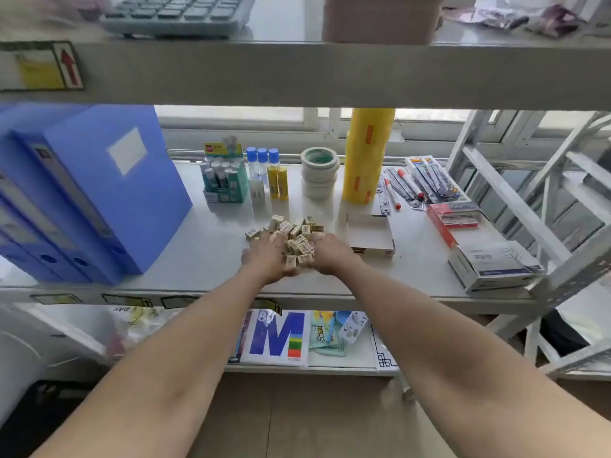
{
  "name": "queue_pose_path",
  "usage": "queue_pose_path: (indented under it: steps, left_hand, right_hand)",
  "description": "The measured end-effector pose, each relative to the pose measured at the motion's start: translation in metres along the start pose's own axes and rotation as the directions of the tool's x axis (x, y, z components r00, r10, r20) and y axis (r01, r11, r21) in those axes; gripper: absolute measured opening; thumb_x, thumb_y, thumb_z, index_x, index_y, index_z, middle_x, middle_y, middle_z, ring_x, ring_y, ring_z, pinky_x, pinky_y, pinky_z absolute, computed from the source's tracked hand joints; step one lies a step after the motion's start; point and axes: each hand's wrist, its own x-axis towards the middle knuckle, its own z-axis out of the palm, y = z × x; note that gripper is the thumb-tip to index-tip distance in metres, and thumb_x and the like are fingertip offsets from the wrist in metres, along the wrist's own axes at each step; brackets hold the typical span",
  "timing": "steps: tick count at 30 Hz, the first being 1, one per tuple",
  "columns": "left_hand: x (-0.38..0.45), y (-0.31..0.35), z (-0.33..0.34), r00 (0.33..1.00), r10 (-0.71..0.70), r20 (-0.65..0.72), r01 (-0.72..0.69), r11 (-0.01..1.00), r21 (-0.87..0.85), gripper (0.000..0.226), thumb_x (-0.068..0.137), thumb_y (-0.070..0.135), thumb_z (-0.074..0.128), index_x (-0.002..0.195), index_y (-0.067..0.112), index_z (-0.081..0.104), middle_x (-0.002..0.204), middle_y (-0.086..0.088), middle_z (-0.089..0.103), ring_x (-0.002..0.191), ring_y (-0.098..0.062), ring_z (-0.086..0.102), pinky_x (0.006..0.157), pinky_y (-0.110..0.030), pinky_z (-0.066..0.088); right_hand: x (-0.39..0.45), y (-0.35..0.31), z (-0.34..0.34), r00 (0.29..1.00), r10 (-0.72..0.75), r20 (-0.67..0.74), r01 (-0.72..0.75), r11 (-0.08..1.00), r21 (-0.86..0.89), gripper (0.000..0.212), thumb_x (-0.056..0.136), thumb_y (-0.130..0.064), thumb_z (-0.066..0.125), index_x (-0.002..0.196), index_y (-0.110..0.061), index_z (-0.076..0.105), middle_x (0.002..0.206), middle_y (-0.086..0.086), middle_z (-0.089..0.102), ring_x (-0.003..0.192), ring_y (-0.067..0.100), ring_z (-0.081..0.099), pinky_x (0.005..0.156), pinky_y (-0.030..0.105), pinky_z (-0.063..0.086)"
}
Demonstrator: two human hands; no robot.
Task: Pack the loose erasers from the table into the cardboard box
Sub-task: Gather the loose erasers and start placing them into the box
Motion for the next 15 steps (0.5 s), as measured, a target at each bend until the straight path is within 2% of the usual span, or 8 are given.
queue_pose_path:
  steps: [3, 6, 11, 15]
  left_hand:
    - [0.011, -0.008, 0.009, 0.997, 0.014, -0.076, -0.008, 0.996, 0.087, 0.095, 0.076, 0.068, 0.064, 0.151, 0.035, 0.018, 0.148, -0.012, 0.024, 0.133, -0.035, 0.032, 0.098, -0.049, 0.046]
    - [0.021, -0.013, 0.022, 0.993, 0.047, -0.11, -0.038, 0.995, 0.088, 0.093, 0.073, 0.069, 0.065, 0.15, 0.039, 0.021, 0.148, -0.01, 0.02, 0.134, -0.039, 0.026, 0.095, -0.052, 0.048]
    - [0.028, -0.017, 0.032, 0.98, 0.108, -0.167, -0.081, 0.984, 0.158, 0.085, 0.075, 0.075, 0.058, 0.146, 0.046, 0.023, 0.156, -0.006, 0.009, 0.132, -0.037, 0.026, 0.089, -0.047, 0.049]
    - [0.031, -0.019, 0.038, 0.953, 0.189, -0.235, -0.16, 0.977, 0.138, 0.069, 0.08, 0.065, 0.061, 0.14, 0.04, 0.04, 0.147, -0.009, 0.022, 0.127, -0.033, 0.032, 0.084, -0.044, 0.051]
  right_hand:
    - [0.009, 0.001, 0.003, 0.998, 0.056, 0.001, -0.056, 0.995, -0.082, 0.07, 0.085, -0.043, 0.065, 0.144, -0.021, 0.033, 0.137, 0.02, 0.035, 0.115, 0.034, 0.054, 0.098, 0.04, 0.044]
    - [0.016, 0.002, 0.005, 0.999, 0.052, 0.008, -0.05, 0.989, -0.142, 0.072, 0.084, -0.046, 0.066, 0.143, -0.02, 0.035, 0.138, 0.018, 0.03, 0.115, 0.034, 0.054, 0.097, 0.038, 0.044]
    - [0.024, 0.002, 0.009, 1.0, 0.007, 0.003, -0.006, 0.991, -0.133, 0.065, 0.081, -0.042, 0.071, 0.137, -0.022, 0.044, 0.135, 0.013, 0.032, 0.111, 0.033, 0.056, 0.095, 0.036, 0.044]
    - [0.028, 0.001, 0.01, 1.0, -0.015, 0.006, 0.016, 0.995, -0.096, 0.062, 0.081, -0.034, 0.072, 0.137, -0.023, 0.046, 0.135, 0.013, 0.033, 0.112, 0.033, 0.056, 0.097, 0.036, 0.044]
